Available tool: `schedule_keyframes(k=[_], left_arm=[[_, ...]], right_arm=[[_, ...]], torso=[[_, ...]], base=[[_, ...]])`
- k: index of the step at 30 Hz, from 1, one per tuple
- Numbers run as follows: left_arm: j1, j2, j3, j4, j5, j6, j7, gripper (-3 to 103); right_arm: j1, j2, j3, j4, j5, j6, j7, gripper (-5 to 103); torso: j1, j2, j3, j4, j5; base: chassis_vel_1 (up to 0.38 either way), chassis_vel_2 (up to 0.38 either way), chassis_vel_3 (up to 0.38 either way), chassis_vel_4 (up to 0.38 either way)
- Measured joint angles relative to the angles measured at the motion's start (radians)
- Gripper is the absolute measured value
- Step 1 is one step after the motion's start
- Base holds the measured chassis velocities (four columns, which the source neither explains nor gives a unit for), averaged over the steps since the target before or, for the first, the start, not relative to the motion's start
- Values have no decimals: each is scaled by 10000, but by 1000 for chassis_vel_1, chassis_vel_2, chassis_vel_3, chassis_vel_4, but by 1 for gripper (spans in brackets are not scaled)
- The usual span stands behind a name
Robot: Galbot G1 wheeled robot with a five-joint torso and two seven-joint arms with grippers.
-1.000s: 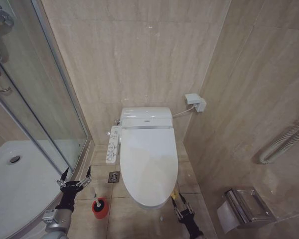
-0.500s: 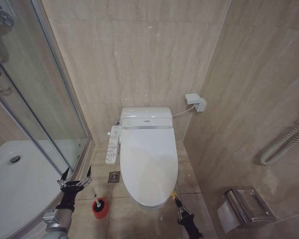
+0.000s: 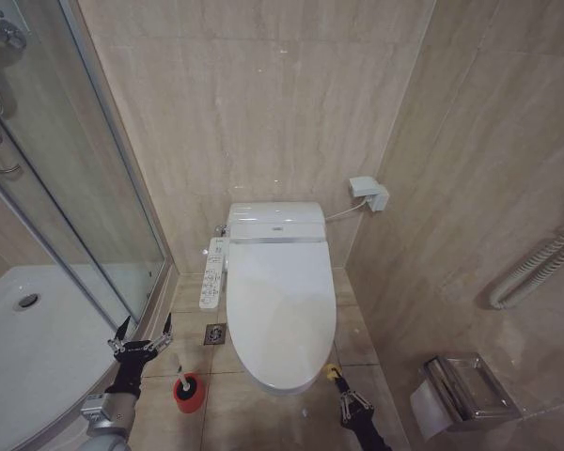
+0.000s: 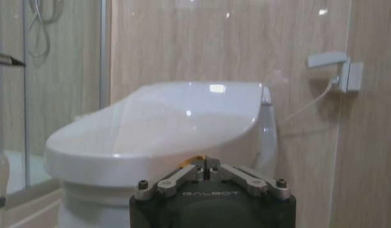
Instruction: Open the toilet lid, clean the toilet bowl with a toilet brush, close the toilet lid, and flush.
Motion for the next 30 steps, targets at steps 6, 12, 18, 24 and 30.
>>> schedule_keyframes(k=[6,12,18,24,30], left_arm=[[-19,60,-19,1,-81,-2,-1,100],[-18,100,-29,-18,-131,-2,-1,100],[-36,105,6,-19,-132,-2,0,100],[-32,84,33,10,-76,-2,0,100],[10,46,51,10,22,-1,1,100]], right_arm=[[-557,6,60,1308,514,-15,-79,1],[-743,-32,166,2469,1008,-303,-104,1],[-572,-254,286,3650,1476,-851,82,1],[-316,-645,393,4615,1900,-1412,221,1],[158,-1046,478,5296,2452,-2098,537,1]], torso=[[0,0,0,0,1],[0,0,0,-1,0],[0,0,0,0,1],[0,0,0,1,1],[0,0,0,-1,1]], base=[[0,0,0,0],[0,0,0,0],[0,0,0,0],[0,0,0,0],[0,0,0,0]])
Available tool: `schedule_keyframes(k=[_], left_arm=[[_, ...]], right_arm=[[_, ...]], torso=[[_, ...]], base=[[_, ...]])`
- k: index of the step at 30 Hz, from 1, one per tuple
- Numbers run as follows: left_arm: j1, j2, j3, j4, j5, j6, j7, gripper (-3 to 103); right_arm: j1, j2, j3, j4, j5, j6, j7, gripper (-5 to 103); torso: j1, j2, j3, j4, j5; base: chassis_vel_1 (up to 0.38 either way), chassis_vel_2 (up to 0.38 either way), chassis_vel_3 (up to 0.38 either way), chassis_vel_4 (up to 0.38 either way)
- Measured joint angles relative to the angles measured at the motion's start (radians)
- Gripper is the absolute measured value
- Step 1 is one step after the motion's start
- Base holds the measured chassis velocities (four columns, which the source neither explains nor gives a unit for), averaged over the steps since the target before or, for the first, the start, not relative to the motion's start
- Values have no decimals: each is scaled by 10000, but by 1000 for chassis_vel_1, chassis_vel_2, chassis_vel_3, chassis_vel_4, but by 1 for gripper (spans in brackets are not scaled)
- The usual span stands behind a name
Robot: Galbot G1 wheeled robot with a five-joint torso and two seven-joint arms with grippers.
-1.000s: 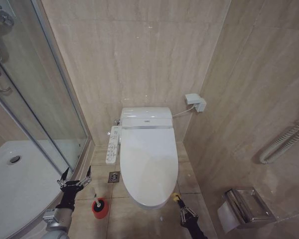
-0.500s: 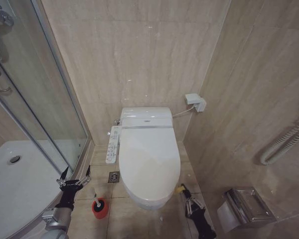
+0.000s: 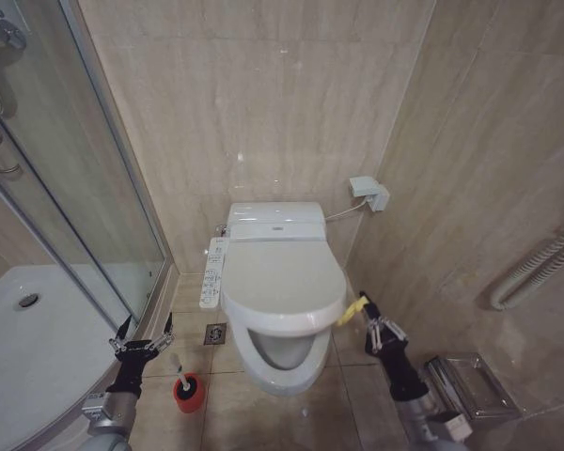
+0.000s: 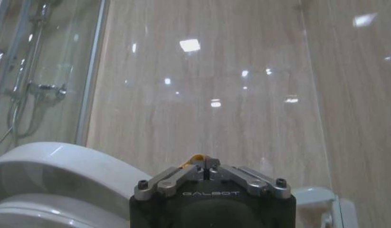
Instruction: Open the toilet lid, clean the toilet bowl with a toilet brush, close the toilet lid, and flush.
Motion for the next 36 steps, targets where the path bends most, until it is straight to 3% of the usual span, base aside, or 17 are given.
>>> schedule_keyframes(k=[7,11,20,30,36], left_arm=[[62,-2,5,-4,54,2,0,100],[89,6,16,4,172,12,0,100],[198,-60,17,-45,383,44,-1,100],[314,-127,-70,-33,539,50,-9,100],[355,-248,-72,25,698,54,-19,100]], right_arm=[[562,-382,38,121,499,-429,309,1],[1463,-1018,22,103,1143,-1116,637,1],[2975,-1860,-342,-854,1657,-1406,627,1],[4616,-1888,-605,-2163,1953,-1520,489,1],[5133,-1589,-533,-2283,2254,-2091,805,1]], torso=[[0,0,0,1,0],[0,0,0,3,0],[0,0,0,0,0],[0,0,0,3,0],[0,0,0,2,-1]], base=[[0,0,0,0],[0,0,0,0],[0,0,0,0],[0,0,0,0],[0,0,0,0]])
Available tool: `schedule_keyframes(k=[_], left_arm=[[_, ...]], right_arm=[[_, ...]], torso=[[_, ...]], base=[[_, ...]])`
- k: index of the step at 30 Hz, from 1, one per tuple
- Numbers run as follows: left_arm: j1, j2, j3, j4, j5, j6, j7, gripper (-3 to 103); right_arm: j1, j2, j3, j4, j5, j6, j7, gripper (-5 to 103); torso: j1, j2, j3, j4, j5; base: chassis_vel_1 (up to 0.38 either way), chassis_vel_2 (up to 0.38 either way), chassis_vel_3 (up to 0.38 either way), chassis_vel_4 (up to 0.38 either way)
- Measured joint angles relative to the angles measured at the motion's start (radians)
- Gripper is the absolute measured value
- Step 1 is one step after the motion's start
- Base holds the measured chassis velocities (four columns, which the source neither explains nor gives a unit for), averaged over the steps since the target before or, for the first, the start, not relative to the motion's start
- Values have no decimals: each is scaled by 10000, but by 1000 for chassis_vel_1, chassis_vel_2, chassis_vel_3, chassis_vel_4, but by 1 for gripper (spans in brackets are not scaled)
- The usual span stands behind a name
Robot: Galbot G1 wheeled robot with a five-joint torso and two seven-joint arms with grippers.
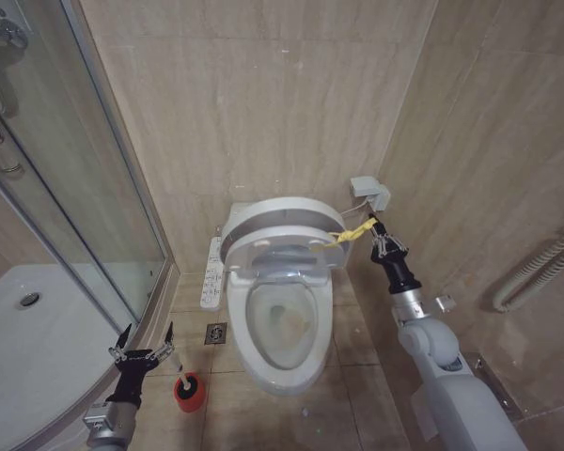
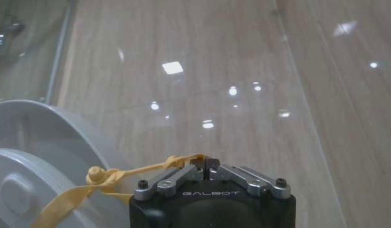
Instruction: Open the toilet lid, clean the toilet bowl with a toilet brush, close the toilet lid, and flush.
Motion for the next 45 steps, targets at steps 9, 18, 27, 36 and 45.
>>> schedule_keyframes(k=[9,18,27,36,45], left_arm=[[52,-195,101,-14,256,6,-15,100],[28,-405,127,139,493,20,-25,100],[-59,-410,-32,331,531,84,-35,100],[-239,-453,-37,610,531,96,-40,100],[-445,-409,16,862,509,119,-41,100]], right_arm=[[508,-431,-94,-197,548,-729,875,1],[1966,-785,-500,-1813,1191,-754,862,1],[3608,-226,-1145,-3163,1277,-711,565,1],[4679,357,-1539,-4409,1249,-812,288,1],[5831,638,-1526,-6286,892,-770,36,1]], torso=[[0,0,0,1,0],[-1,0,0,1,-2],[1,0,1,-8,1],[1,0,1,-4,0],[1,0,1,-1,-2]], base=[[0,0,0,0],[0,0,0,0],[0,0,0,0],[0,0,0,0],[0,0,0,0]])
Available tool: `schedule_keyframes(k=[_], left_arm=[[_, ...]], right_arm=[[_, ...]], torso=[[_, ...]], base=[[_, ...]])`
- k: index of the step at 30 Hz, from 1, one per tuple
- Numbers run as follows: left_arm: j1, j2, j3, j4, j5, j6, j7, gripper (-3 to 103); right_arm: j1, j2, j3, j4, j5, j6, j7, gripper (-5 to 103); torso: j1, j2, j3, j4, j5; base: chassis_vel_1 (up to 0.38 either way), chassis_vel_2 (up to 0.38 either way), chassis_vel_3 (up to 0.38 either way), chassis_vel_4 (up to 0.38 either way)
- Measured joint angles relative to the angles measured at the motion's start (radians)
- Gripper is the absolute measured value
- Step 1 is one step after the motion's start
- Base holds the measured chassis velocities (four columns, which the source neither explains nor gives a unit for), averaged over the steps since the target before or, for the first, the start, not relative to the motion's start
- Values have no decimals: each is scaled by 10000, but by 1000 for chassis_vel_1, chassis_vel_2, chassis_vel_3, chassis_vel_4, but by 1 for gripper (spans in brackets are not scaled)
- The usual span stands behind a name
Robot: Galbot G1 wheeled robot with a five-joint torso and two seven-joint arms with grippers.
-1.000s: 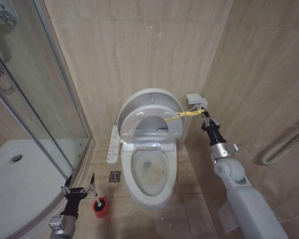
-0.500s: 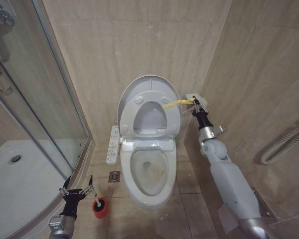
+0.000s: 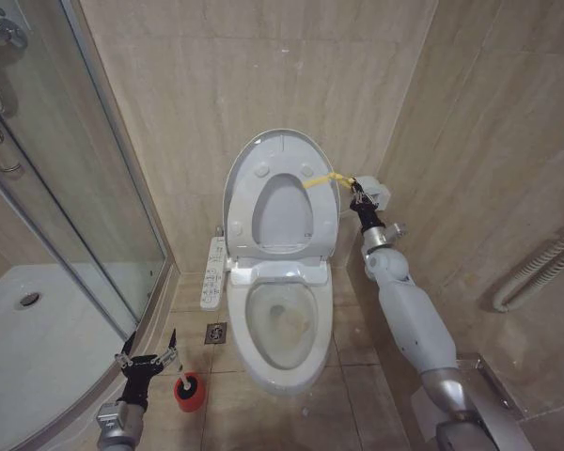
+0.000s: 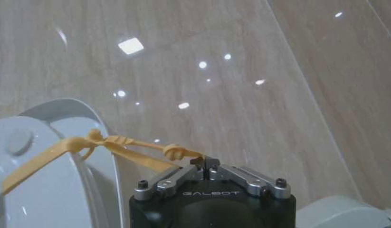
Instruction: Open the toilet lid, clean the toilet bowl with a toilet brush, close the toilet lid, and flush.
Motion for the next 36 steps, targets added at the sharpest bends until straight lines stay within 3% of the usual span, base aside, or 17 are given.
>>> schedule_keyframes(k=[6,7,19,20,26,27,35,36], left_arm=[[-72,51,0,89,-43,-3,1,100],[-114,88,-6,139,-98,-7,3,100],[-119,174,-16,185,-245,-47,7,100],[-123,191,-17,186,-267,-48,8,100],[-173,257,3,223,-315,-48,10,100],[-186,270,18,232,-329,-49,11,100],[-302,343,145,330,-352,-50,12,100],[-324,349,188,360,-353,-51,13,100]], right_arm=[[318,82,33,-568,-52,14,-79,1],[361,152,48,-605,-96,-10,-84,1],[14,200,33,-22,-162,-248,74,-2],[-125,181,21,206,-155,-254,141,25],[-890,-83,-41,1351,-36,-228,329,25],[-1044,-162,-34,1556,-23,-223,371,52],[-2219,-684,246,3051,172,-208,509,52],[-2625,-808,351,3526,267,-207,549,79]], torso=[[-1,0,-1,6,0],[-1,0,-1,-3,1],[-1,0,0,-3,2],[-1,0,0,-2,2],[0,0,-1,0,2],[-1,0,-1,-1,4],[-1,0,-1,-2,3],[-1,0,-2,-3,3]], base=[[0,0,0,0],[0,0,0,0],[0,0,0,0],[0,0,0,0],[0,0,0,0],[0,0,0,0],[0,0,0,0],[0,0,0,0]])
